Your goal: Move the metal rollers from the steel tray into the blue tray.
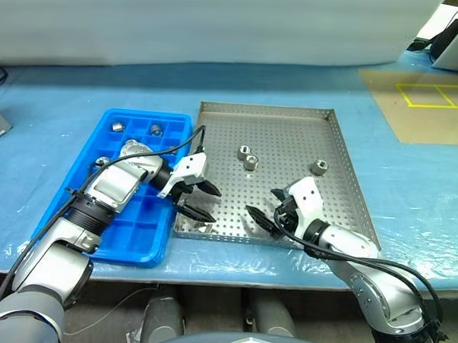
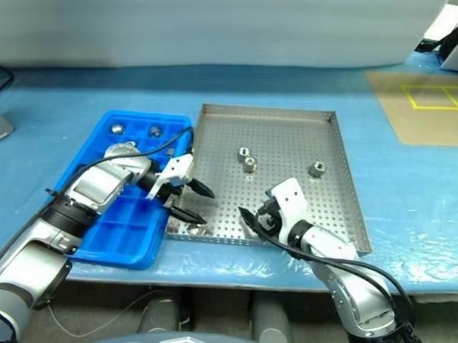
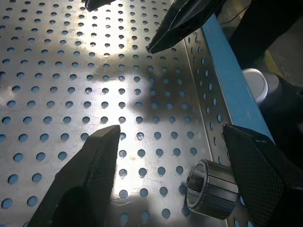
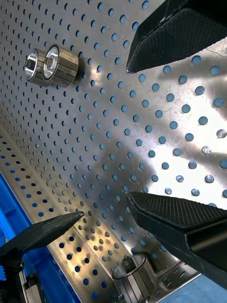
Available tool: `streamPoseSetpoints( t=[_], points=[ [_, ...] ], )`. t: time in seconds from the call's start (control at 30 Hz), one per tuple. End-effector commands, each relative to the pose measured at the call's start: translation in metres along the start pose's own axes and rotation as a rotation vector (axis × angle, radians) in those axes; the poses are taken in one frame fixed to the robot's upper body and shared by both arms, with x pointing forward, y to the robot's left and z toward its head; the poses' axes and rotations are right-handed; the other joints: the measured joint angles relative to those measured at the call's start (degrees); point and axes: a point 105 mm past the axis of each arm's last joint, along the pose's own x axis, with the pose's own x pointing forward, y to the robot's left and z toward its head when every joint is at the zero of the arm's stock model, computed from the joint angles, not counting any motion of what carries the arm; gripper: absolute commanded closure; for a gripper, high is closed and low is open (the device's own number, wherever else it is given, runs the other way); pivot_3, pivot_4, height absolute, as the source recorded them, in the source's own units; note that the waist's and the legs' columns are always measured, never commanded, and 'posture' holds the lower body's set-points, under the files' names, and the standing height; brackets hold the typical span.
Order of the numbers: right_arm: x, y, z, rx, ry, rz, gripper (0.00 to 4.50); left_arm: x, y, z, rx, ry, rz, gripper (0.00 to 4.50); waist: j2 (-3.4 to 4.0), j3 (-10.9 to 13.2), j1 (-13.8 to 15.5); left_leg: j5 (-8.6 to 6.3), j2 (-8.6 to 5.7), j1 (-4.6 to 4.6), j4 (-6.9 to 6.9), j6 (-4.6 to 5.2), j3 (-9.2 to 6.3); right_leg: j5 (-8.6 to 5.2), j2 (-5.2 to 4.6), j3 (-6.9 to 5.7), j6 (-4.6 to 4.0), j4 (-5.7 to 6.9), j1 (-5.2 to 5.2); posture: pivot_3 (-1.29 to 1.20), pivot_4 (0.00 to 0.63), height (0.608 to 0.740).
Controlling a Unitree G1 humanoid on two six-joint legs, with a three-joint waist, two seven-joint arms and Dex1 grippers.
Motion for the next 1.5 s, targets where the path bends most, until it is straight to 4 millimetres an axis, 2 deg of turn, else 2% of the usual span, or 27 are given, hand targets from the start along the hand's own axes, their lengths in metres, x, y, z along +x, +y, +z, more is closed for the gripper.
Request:
streamPoseSetpoints(
  t=[0.03, 0.2, 0.5, 0.67, 0.87, 1.0, 1.17, 1.5],
  points=[
    [-0.003, -0.004, 0.01, -0.021, -0.045, -0.005, 0.34, -0.008, 0.0, -0.01, 0.038, 0.065, 0.012, 0.86, 0.0, 0.0, -0.13, -0.02, 0.0, 0.01, 0.0, 0.02, 0.0, 0.0, 0.0, 0.0, 0.0, 0.0, 0.0, -0.42, 0.15, 0.74],
    [-0.002, -0.004, 0.011, -0.018, -0.05, -0.002, 0.34, -0.009, -0.007, -0.032, 0.073, 0.13, 0.003, 0.86, 0.0, 0.0, -0.02, -0.03, 0.01, 0.12, 0.04, 0.01, 0.0, -0.01, -0.02, 0.01, 0.0, 0.02, 0.1, -0.43, 0.15, 0.74],
    [-0.002, -0.004, 0.009, -0.02, -0.043, -0.002, 0.34, -0.01, -0.006, -0.047, 0.059, 0.163, 0.001, 0.86, 0.1, -0.07, -0.14, 0.0, 0.02, 0.43, 0.02, -0.05, -0.01, -0.05, 0.0, 0.06, 0.07, 0.11, 0.25, -0.43, 0.15, 0.74],
    [-0.003, -0.004, 0.009, -0.026, -0.035, -0.005, 0.34, -0.008, -0.007, -0.045, 0.051, 0.141, 0.001, 0.86, 0.13, -0.12, -0.16, 0.0, 0.02, 0.43, 0.02, -0.05, -0.01, -0.04, 0.0, 0.08, 0.06, 0.1, 0.25, -0.43, 0.15, 0.74],
    [-0.004, -0.004, 0.005, -0.03, -0.021, 0.0, 0.34, -0.004, -0.016, -0.027, 0.003, 0.05, -0.042, 0.86, 0.14, -0.12, -0.27, -0.01, 0.02, 0.42, -0.01, -0.05, 0.0, -0.05, 0.0, 0.11, 0.06, 0.08, 0.21, -0.43, 0.15, 0.74],
    [-0.004, -0.003, 0.002, -0.033, -0.005, 0.007, 0.34, -0.005, -0.014, -0.019, 0.012, 0.052, -0.023, 0.86, 0.14, -0.12, -0.17, -0.01, 0.02, 0.3, -0.07, -0.05, 0.01, -0.04, 0.01, 0.09, 0.03, 0.06, 0.11, -0.43, 0.15, 0.74],
    [-0.003, -0.001, -0.002, -0.033, 0.005, 0.013, 0.34, -0.006, -0.02, -0.028, 0.017, 0.099, -0.04, 0.86, 0.13, -0.12, -0.23, -0.02, 0.01, 0.28, -0.07, -0.04, 0.01, -0.04, 0.01, 0.1, 0.03, 0.02, 0.1, -0.42, 0.15, 0.74],
    [-0.004, 0.0, -0.004, -0.039, 0.008, 0.015, 0.34, -0.008, -0.02, -0.05, 0.021, 0.174, -0.026, 0.86, 0.14, -0.12, -0.28, -0.01, 0.02, 0.35, -0.1, -0.05, 0.01, -0.05, 0.02, 0.11, 0.04, 0.03, 0.11, -0.42, 0.15, 0.74]
  ],
)
